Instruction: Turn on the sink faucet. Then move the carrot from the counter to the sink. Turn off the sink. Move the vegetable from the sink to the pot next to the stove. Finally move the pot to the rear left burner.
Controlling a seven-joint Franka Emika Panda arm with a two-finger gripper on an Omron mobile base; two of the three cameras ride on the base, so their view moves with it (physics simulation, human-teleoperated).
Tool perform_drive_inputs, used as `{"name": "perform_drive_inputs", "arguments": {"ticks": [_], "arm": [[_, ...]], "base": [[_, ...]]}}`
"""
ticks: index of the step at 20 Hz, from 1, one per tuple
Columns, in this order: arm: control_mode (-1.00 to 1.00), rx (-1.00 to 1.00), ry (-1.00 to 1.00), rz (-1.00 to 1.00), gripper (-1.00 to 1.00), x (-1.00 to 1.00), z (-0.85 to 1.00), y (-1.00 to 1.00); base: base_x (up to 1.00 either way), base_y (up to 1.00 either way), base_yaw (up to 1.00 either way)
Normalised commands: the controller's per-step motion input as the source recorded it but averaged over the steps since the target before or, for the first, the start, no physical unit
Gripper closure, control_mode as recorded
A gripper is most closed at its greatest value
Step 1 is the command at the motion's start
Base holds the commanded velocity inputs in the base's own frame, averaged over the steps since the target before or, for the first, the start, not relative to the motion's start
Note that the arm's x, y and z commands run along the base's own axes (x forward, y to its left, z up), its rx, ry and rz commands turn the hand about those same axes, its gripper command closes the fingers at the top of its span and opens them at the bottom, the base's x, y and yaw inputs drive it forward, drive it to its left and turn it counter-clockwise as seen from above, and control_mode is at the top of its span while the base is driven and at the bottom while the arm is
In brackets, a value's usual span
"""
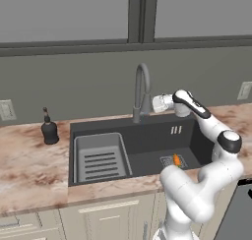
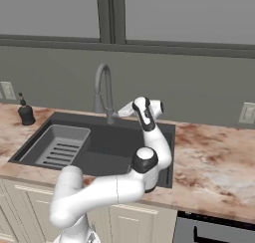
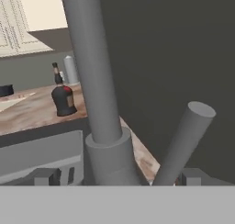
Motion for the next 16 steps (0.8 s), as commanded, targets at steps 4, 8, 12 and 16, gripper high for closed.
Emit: {"name": "perform_drive_inputs", "arguments": {"ticks": [4, 8, 12, 16], "arm": [[-1.0, 0.0, -0.03, 0.03, -1.0, -0.14, 0.14, 0.56], [-1.0, -0.04, 0.0, 0.0, -1.0, -0.03, 0.01, 0.25], [-1.0, -0.02, 0.01, 0.0, -1.0, 0.02, -0.01, -0.03], [-1.0, 0.0, -0.01, 0.0, -1.0, 0.0, 0.0, -0.41]], "base": [[0.0, 0.0, 0.0], [0.0, 0.0, 0.0], [0.0, 0.0, 0.0], [0.0, 0.0, 0.0]]}}
